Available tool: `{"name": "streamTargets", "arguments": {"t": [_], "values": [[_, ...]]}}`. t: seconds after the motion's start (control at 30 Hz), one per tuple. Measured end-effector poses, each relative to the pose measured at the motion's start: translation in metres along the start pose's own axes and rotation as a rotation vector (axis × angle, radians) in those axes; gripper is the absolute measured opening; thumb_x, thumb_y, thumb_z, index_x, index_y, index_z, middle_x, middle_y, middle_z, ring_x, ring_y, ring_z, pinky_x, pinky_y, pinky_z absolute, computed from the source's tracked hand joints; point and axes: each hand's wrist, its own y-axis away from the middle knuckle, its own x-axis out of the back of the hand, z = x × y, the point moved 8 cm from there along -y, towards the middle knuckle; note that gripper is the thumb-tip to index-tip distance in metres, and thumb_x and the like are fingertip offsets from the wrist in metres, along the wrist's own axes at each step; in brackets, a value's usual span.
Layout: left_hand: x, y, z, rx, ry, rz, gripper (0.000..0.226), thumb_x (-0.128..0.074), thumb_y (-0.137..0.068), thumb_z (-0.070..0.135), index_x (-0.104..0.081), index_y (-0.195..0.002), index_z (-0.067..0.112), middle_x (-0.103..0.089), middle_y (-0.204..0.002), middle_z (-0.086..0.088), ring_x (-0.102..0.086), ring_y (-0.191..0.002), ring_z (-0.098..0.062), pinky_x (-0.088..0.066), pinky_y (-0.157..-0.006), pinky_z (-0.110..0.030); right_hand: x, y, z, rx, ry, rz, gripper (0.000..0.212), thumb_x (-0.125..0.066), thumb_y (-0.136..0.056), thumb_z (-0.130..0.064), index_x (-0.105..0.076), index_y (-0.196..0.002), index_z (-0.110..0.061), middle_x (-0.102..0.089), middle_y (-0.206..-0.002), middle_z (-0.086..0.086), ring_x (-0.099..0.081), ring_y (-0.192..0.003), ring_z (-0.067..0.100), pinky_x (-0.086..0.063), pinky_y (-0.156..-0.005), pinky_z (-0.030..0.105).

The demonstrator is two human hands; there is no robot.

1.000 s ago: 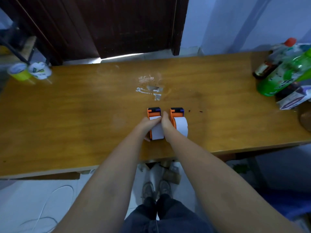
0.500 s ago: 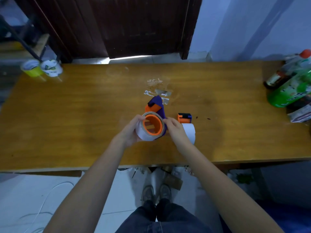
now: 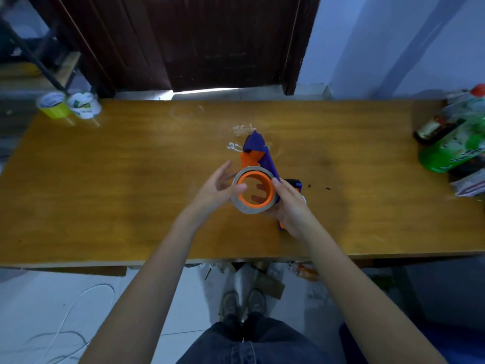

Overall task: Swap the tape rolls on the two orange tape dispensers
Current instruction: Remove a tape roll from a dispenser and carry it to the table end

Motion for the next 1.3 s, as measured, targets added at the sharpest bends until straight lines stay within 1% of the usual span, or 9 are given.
{"name": "streamTargets", "arguments": {"t": [0.1,0.2,0.3,0.4,0.5,0.63,1.1,1.2,1.3], "values": [[-0.002,0.013,0.013,-0.205,-0.425,-0.005,0.119,-0.085,-0.059,0.037,-0.008,-0.149,0.032,-0.020,-0.154,0.010,-0.028,-0.137,-0.006,-0.032,-0.107,-0.027,0.004,0.002,0.002,-0.003,-0.032,0.029,0.036,-0.051,-0.092,-0.033,-0.054,-0.126,-0.018,-0.065,-0.113,0.003,-0.064,-0.103,0.024,-0.055,-0.087,0.047],[-0.007,0.021,0.014,-0.308,-0.641,0.031,0.132,-0.087,-0.049,0.047,-0.001,-0.149,0.035,-0.015,-0.158,0.009,-0.015,-0.143,-0.007,-0.018,-0.113,-0.029,0.004,0.002,0.003,0.016,-0.029,0.055,0.046,-0.057,-0.089,-0.032,-0.048,-0.131,-0.019,-0.063,-0.120,0.005,-0.063,-0.108,0.025,-0.053,-0.090,0.051],[-0.011,0.018,0.010,-0.354,-0.542,0.058,0.128,-0.090,-0.048,0.040,-0.008,-0.147,0.033,-0.027,-0.149,0.014,-0.025,-0.137,-0.002,-0.025,-0.112,-0.025,-0.001,0.002,0.003,0.029,0.008,0.051,0.050,-0.060,-0.086,-0.035,-0.048,-0.133,-0.020,-0.061,-0.125,0.006,-0.062,-0.111,0.024,-0.053,-0.089,0.051],[-0.012,0.017,0.009,-0.403,-0.474,0.081,0.107,-0.091,-0.050,0.033,-0.026,-0.136,0.035,-0.041,-0.132,0.015,-0.040,-0.126,-0.001,-0.035,-0.107,-0.025,-0.003,0.001,0.003,0.025,0.008,0.057,0.046,-0.060,-0.087,-0.034,-0.050,-0.130,-0.022,-0.061,-0.125,0.005,-0.062,-0.111,0.022,-0.054,-0.089,0.049],[-0.011,0.020,0.014,-0.461,-0.435,0.072,0.095,-0.091,-0.052,0.028,-0.035,-0.129,0.034,-0.047,-0.125,0.021,-0.044,-0.119,0.009,-0.036,-0.099,-0.012,-0.003,0.000,0.007,-0.002,-0.006,0.052,0.044,-0.059,-0.087,-0.035,-0.050,-0.129,-0.023,-0.061,-0.124,0.005,-0.061,-0.112,0.022,-0.057,-0.082,0.044],[-0.009,0.022,0.016,-0.468,-0.412,0.049,0.094,-0.090,-0.054,0.024,-0.037,-0.131,0.027,-0.047,-0.126,0.021,-0.043,-0.120,0.010,-0.034,-0.097,-0.007,-0.006,-0.002,0.016,-0.045,-0.061,0.030,0.047,-0.056,-0.089,-0.038,-0.048,-0.132,-0.020,-0.061,-0.124,0.006,-0.062,-0.110,0.023,-0.057,-0.068,0.035],[-0.010,0.030,0.027,-0.484,-0.347,-0.019,0.093,-0.090,-0.056,0.018,-0.039,-0.134,0.018,-0.051,-0.128,0.011,-0.047,-0.121,0.004,-0.035,-0.098,-0.010,-0.015,-0.002,0.023,0.010,-0.131,-0.037,0.095,-0.068,-0.059,-0.068,-0.043,-0.136,-0.018,-0.059,-0.126,0.009,-0.060,-0.112,0.027,-0.056,-0.068,0.034],[-0.011,0.032,0.031,-0.500,-0.322,-0.043,0.092,-0.088,-0.057,0.015,-0.038,-0.134,0.016,-0.051,-0.128,0.011,-0.047,-0.121,0.003,-0.035,-0.098,-0.010,-0.019,-0.001,0.024,0.010,-0.190,-0.078,0.084,-0.065,-0.069,-0.062,-0.043,-0.137,-0.018,-0.056,-0.132,0.012,-0.055,-0.119,0.030,-0.058,-0.065,0.033],[-0.009,0.031,0.031,-0.501,-0.285,-0.084,0.096,-0.089,-0.057,0.016,-0.036,-0.137,0.014,-0.051,-0.130,0.006,-0.048,-0.124,-0.007,-0.037,-0.102,-0.019,-0.022,0.002,0.023,0.007,-0.248,-0.106,0.069,-0.056,-0.079,-0.052,-0.043,-0.137,-0.016,-0.051,-0.136,0.015,-0.051,-0.123,0.032,-0.058,-0.071,0.034]]}}
